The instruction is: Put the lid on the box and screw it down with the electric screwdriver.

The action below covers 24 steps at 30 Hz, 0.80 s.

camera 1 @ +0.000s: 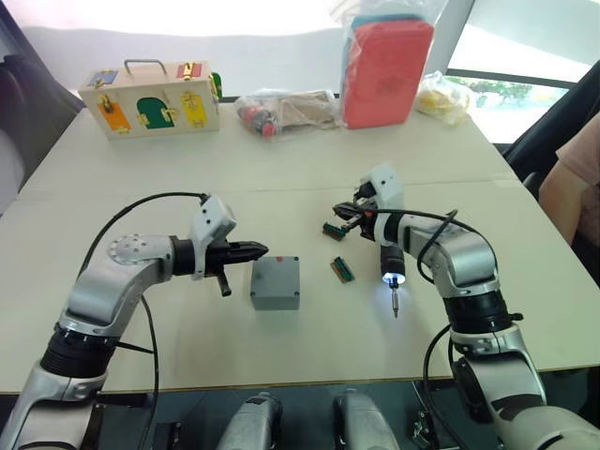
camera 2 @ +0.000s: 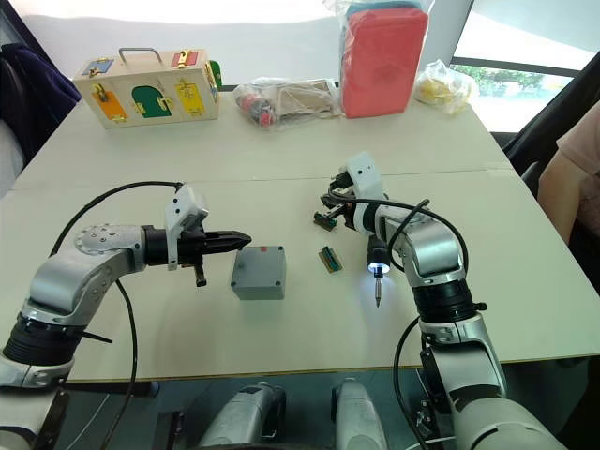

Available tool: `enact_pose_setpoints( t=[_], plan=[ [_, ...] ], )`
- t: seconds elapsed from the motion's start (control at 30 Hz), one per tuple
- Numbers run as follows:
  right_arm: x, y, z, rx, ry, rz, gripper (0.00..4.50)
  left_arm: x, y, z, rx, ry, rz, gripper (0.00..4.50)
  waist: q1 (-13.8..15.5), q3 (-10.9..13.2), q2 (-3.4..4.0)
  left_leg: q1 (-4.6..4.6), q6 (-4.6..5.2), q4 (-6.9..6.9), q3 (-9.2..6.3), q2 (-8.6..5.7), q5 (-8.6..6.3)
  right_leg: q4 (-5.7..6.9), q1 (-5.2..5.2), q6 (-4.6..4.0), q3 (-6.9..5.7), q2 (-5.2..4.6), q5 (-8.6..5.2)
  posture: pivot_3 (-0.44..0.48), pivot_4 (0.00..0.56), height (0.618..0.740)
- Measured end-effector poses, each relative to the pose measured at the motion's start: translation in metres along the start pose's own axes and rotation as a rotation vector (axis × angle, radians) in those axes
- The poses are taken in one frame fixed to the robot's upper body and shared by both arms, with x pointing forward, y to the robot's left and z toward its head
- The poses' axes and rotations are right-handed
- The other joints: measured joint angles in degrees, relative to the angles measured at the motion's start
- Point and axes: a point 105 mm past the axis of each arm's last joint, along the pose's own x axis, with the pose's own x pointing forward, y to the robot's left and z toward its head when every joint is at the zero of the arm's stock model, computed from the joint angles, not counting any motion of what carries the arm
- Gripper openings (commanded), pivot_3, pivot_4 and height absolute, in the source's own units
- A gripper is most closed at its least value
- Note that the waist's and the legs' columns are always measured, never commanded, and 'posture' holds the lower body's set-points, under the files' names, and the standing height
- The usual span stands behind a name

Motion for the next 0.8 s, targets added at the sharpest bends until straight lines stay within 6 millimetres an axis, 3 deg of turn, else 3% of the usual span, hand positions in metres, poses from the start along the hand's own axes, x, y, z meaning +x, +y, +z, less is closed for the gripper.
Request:
enact_pose_setpoints(
  t=[0.1,0.27,0.47,0.8],
  plan=[
    [-0.010,0.026,0.005,-0.137,-0.021,0.117,0.05,-0.013,-0.003,-0.002,-0.003,0.041,-0.038,0.00,-0.04,-0.01,0.00,0.02,0.02,-0.02,0.01,-0.01,-0.01,-0.01,0.02,0.00,0.00,0.01,0.00,0.000,0.150,0.740],
    [-0.005,0.051,-0.003,-0.102,-0.038,0.237,0.05,-0.017,-0.005,-0.004,-0.008,0.057,-0.056,0.00,0.16,-0.01,0.00,0.04,0.21,0.02,-0.03,0.00,-0.12,0.04,0.05,0.00,-0.02,0.00,0.00,0.000,0.150,0.740],
    [0.000,0.065,-0.012,-0.112,-0.028,0.292,0.05,-0.016,-0.008,-0.002,-0.013,0.057,-0.063,0.00,0.16,0.00,0.00,0.03,0.11,0.04,-0.01,-0.03,-0.06,0.00,0.06,0.00,-0.01,-0.01,0.00,0.000,0.150,0.740],
    [0.002,0.070,-0.031,-0.139,0.035,0.318,0.05,-0.014,-0.010,-0.001,-0.014,0.053,-0.061,0.00,0.19,0.00,0.00,0.03,0.12,0.04,-0.02,-0.01,-0.07,0.02,0.06,0.00,-0.01,0.00,0.00,0.000,0.150,0.740]
  ],
)
